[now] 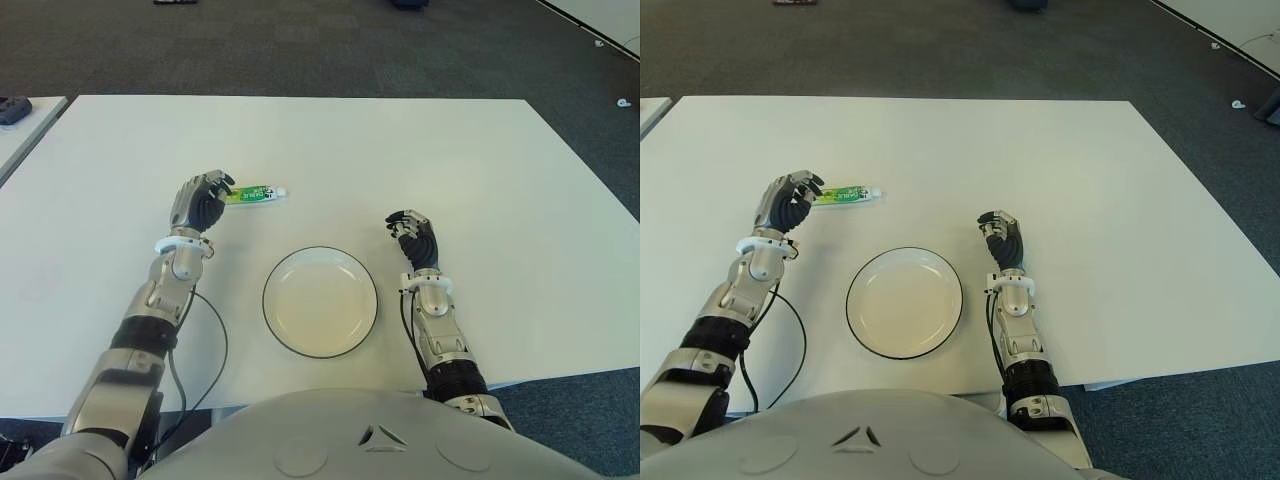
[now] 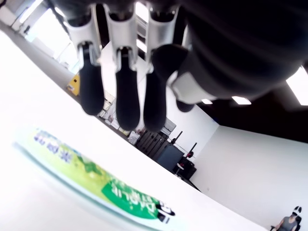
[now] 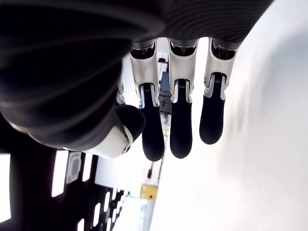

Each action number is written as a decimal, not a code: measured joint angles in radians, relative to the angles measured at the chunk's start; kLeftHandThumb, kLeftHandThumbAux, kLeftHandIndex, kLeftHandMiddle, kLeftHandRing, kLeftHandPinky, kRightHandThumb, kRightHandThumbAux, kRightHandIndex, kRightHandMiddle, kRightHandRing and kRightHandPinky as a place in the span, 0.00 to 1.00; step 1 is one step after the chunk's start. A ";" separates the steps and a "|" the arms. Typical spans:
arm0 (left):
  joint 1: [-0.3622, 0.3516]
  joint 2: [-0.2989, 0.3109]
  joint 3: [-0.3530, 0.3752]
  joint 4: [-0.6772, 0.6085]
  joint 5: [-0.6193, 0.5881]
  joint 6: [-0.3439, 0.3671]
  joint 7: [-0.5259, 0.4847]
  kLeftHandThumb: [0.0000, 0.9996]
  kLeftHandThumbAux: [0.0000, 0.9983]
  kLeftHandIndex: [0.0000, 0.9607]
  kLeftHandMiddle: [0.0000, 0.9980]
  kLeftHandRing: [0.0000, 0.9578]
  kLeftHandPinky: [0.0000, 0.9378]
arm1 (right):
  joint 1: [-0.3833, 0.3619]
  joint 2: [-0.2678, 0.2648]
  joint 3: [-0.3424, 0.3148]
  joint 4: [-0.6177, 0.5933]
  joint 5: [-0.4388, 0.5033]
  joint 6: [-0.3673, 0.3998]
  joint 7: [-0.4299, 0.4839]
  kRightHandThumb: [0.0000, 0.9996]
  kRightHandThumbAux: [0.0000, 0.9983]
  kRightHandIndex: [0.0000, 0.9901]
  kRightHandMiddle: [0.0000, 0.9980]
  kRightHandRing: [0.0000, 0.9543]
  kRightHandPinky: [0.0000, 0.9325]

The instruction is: Put the toothpaste on the table into the plate.

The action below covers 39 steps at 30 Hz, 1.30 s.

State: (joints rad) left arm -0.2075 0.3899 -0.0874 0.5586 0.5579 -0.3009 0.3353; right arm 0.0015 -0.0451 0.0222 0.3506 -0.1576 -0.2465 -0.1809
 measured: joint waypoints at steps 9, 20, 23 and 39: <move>-0.124 0.013 -0.083 0.155 0.053 0.009 0.024 0.72 0.34 0.25 0.24 0.27 0.31 | 0.002 0.002 0.004 -0.003 -0.002 -0.002 -0.002 0.71 0.73 0.43 0.46 0.46 0.48; -0.291 0.053 -0.208 0.394 0.121 -0.001 0.043 0.64 0.26 0.08 0.09 0.13 0.20 | 0.019 0.003 0.003 -0.007 -0.002 -0.017 -0.010 0.71 0.73 0.43 0.46 0.45 0.48; -0.325 0.061 -0.239 0.436 0.135 -0.011 0.044 0.61 0.26 0.04 0.06 0.08 0.16 | 0.023 0.004 0.003 -0.007 -0.002 -0.019 -0.012 0.71 0.73 0.43 0.46 0.45 0.48; -0.424 0.109 -0.446 0.552 0.259 -0.084 -0.007 0.51 0.19 0.00 0.00 0.00 0.00 | 0.034 0.004 0.004 -0.008 -0.007 -0.040 -0.023 0.71 0.73 0.43 0.46 0.46 0.48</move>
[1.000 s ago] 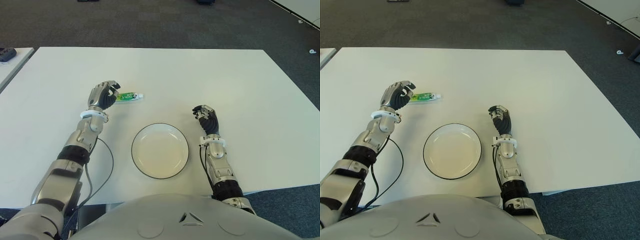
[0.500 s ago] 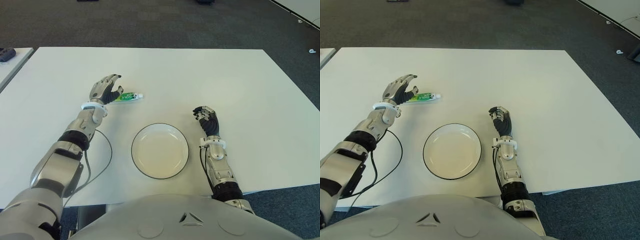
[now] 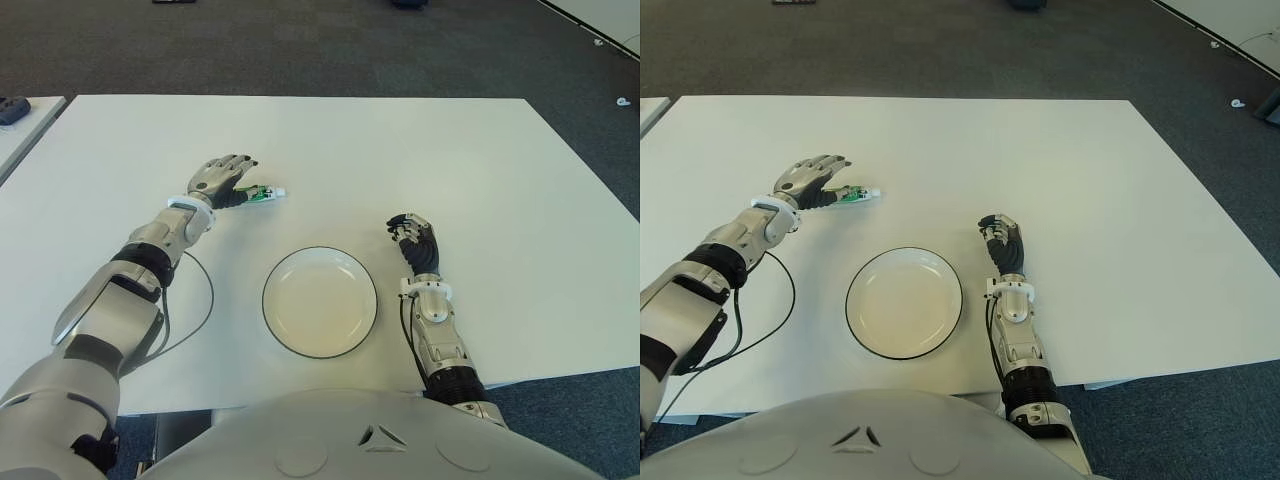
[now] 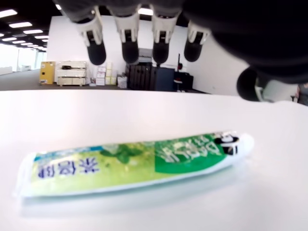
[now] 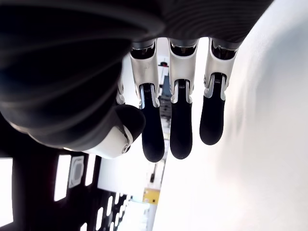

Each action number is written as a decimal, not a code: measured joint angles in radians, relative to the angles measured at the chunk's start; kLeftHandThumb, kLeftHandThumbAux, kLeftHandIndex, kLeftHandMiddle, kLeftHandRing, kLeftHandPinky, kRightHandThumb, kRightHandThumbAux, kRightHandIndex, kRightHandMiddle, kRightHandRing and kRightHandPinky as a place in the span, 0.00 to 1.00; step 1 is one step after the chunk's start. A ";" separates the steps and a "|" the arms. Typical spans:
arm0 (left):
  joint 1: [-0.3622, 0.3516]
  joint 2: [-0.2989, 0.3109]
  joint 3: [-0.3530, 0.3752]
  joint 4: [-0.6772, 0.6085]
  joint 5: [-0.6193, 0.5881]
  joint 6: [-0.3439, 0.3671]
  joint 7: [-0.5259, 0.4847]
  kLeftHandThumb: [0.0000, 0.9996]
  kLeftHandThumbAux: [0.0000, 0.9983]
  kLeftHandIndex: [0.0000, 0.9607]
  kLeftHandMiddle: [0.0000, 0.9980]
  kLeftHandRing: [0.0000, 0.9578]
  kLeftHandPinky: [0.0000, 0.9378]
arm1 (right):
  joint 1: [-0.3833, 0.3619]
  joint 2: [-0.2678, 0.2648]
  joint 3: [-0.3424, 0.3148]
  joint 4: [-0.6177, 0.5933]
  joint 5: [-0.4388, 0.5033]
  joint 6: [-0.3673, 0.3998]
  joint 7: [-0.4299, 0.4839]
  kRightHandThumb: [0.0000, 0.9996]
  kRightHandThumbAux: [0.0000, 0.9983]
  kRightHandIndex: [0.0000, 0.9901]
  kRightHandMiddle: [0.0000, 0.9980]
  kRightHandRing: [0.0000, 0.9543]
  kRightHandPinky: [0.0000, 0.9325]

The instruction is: Put the toothpaste on the table into the plate.

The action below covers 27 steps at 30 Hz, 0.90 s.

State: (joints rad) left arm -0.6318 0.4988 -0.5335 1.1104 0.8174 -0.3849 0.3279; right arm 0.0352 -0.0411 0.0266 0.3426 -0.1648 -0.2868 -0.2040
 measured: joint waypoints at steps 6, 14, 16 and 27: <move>-0.020 0.004 -0.055 0.039 0.029 -0.025 -0.017 0.51 0.19 0.00 0.00 0.00 0.00 | 0.004 0.000 0.000 -0.005 -0.005 0.000 -0.004 0.71 0.73 0.43 0.46 0.47 0.49; -0.049 0.022 -0.144 0.082 0.088 -0.054 -0.032 0.49 0.18 0.00 0.00 0.00 0.00 | 0.007 0.000 -0.001 -0.011 -0.005 0.000 -0.004 0.71 0.73 0.43 0.46 0.47 0.49; -0.060 0.026 -0.159 0.085 0.098 -0.063 -0.033 0.49 0.17 0.00 0.00 0.00 0.00 | 0.007 0.000 -0.002 -0.013 -0.005 0.000 -0.004 0.71 0.73 0.43 0.46 0.47 0.50; -0.106 0.050 -0.240 0.109 0.139 -0.100 -0.060 0.47 0.18 0.00 0.00 0.00 0.00 | 0.009 -0.001 -0.003 -0.024 -0.011 0.000 -0.007 0.71 0.73 0.43 0.47 0.48 0.51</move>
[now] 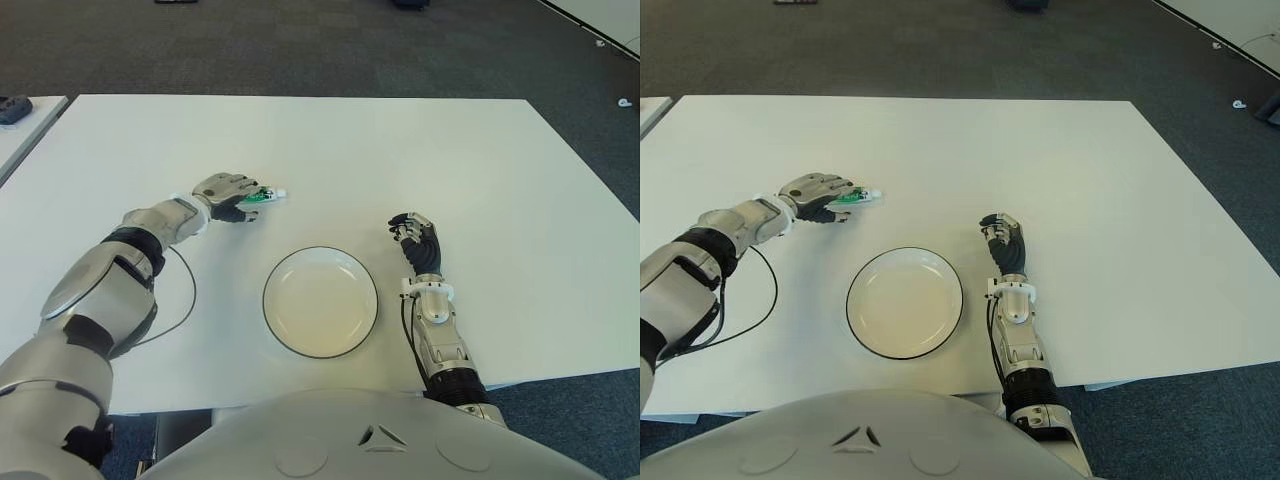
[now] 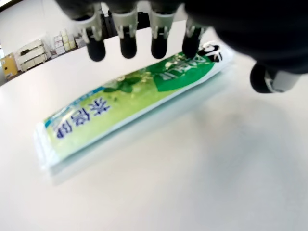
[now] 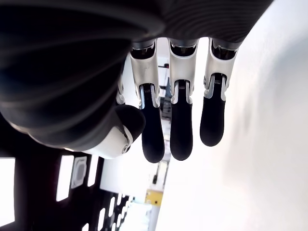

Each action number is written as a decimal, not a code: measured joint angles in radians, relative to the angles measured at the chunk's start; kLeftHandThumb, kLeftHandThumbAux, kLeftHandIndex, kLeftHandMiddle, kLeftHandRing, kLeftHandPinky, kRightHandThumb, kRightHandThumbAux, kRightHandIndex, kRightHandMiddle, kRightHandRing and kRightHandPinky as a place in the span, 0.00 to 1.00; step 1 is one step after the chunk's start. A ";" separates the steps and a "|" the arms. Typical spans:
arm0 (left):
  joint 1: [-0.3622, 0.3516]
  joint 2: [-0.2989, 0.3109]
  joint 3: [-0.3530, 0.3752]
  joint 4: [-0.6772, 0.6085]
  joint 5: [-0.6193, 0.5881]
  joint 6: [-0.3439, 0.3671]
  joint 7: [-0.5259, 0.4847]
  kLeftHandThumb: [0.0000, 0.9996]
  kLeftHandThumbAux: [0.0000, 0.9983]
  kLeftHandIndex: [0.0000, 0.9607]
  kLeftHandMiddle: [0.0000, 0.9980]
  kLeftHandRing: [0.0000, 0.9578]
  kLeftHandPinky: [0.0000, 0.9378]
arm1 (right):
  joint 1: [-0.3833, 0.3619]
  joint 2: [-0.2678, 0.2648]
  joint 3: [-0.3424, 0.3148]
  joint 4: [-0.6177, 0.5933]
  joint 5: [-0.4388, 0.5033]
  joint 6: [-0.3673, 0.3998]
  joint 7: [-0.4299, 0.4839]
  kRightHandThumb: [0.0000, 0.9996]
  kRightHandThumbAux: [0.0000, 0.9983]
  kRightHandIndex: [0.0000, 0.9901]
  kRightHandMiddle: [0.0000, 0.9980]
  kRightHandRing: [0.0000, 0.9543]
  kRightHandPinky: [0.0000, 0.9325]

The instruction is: Put the toothpaste on the table into the plate.

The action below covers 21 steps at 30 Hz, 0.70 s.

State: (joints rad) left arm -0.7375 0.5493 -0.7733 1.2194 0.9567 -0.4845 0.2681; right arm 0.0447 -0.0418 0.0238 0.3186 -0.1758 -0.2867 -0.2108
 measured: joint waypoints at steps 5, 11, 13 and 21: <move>-0.017 0.013 -0.036 0.006 0.013 -0.008 -0.015 0.48 0.20 0.00 0.00 0.00 0.00 | 0.003 -0.002 -0.002 0.000 -0.005 0.000 -0.006 0.71 0.73 0.43 0.48 0.49 0.51; -0.037 0.027 -0.069 0.013 0.027 -0.016 -0.033 0.47 0.21 0.00 0.00 0.00 0.00 | 0.007 -0.004 -0.003 -0.002 -0.006 0.000 -0.007 0.71 0.73 0.43 0.48 0.49 0.52; -0.040 0.028 -0.074 0.017 0.027 -0.016 -0.041 0.47 0.22 0.00 0.00 0.00 0.00 | 0.010 -0.005 -0.003 -0.005 -0.008 0.000 -0.008 0.71 0.73 0.43 0.48 0.50 0.52; -0.045 0.030 -0.075 0.037 0.027 -0.013 -0.048 0.48 0.23 0.00 0.00 0.00 0.00 | 0.021 -0.008 -0.003 -0.021 -0.017 0.000 -0.011 0.71 0.73 0.43 0.49 0.50 0.53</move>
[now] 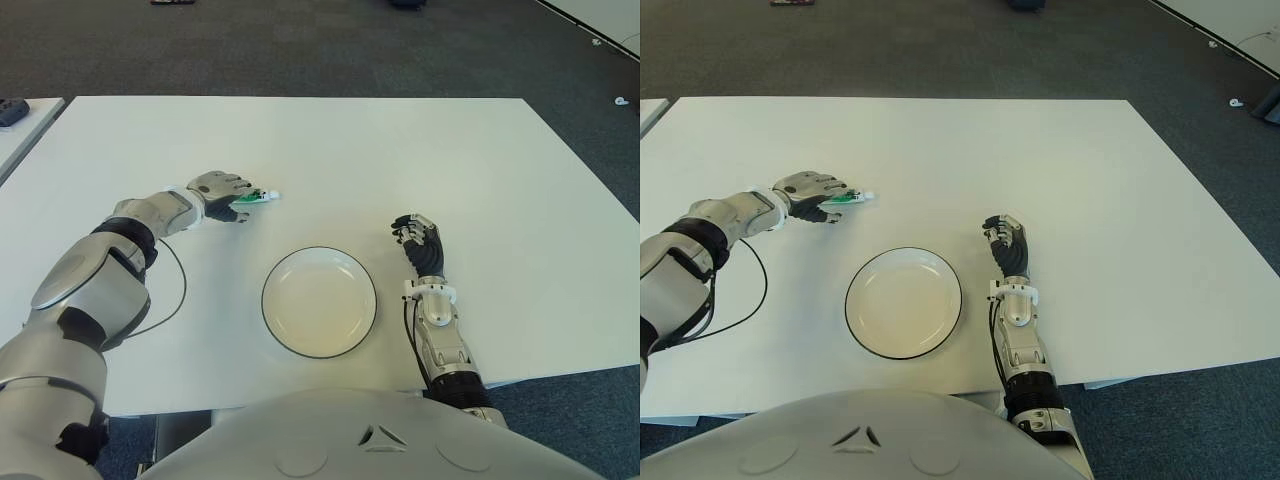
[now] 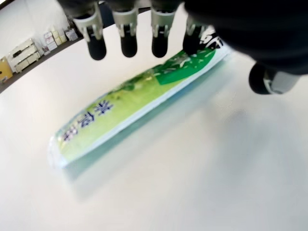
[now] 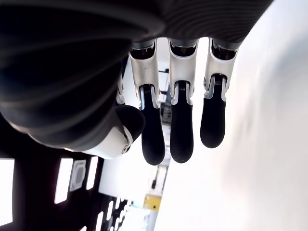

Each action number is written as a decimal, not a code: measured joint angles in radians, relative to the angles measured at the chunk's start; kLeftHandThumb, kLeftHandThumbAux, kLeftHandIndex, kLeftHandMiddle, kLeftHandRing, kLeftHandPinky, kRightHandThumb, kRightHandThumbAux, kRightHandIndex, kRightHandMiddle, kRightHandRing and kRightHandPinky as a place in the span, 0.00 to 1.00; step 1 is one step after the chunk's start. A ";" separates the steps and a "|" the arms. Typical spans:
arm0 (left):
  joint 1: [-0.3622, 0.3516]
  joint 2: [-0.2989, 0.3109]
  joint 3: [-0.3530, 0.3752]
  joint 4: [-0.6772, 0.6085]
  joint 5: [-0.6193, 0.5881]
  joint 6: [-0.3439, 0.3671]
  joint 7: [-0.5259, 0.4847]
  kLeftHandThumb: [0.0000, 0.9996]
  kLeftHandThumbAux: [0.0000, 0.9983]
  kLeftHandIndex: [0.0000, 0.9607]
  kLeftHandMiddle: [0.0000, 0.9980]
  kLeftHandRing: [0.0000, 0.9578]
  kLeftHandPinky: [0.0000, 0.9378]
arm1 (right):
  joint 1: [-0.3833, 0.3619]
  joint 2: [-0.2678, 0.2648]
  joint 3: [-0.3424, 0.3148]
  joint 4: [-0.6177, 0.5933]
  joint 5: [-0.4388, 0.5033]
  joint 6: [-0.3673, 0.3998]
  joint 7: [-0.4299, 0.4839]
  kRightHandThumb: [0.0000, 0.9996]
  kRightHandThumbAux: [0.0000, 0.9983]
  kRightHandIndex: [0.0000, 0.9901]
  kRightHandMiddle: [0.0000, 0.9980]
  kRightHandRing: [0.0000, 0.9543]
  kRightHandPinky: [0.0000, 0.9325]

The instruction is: Put the toothpaste on the table into the plate.

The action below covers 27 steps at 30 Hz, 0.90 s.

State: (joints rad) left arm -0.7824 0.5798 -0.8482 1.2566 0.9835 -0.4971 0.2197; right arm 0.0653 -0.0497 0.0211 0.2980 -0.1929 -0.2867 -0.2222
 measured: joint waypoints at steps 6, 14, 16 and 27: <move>0.001 0.003 0.009 0.013 -0.006 0.012 -0.002 0.48 0.24 0.00 0.00 0.00 0.00 | 0.004 -0.004 0.000 -0.006 -0.002 0.000 0.000 0.71 0.73 0.43 0.49 0.51 0.53; 0.022 -0.001 0.067 0.028 -0.077 0.041 -0.033 0.50 0.25 0.00 0.00 0.00 0.00 | 0.008 -0.007 0.000 -0.013 -0.003 0.000 0.002 0.71 0.73 0.43 0.49 0.51 0.53; 0.025 -0.005 0.083 0.031 -0.092 0.050 -0.039 0.50 0.25 0.00 0.00 0.00 0.00 | 0.008 -0.006 0.001 -0.013 -0.003 0.000 0.002 0.71 0.73 0.43 0.49 0.51 0.53; 0.050 -0.014 0.133 0.041 -0.150 0.092 -0.049 0.51 0.27 0.00 0.00 0.00 0.01 | 0.013 -0.006 0.000 -0.022 -0.003 0.001 0.004 0.71 0.73 0.43 0.49 0.50 0.52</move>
State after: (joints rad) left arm -0.7320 0.5661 -0.7154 1.2972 0.8338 -0.4048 0.1709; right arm 0.0781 -0.0555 0.0213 0.2760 -0.1957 -0.2860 -0.2180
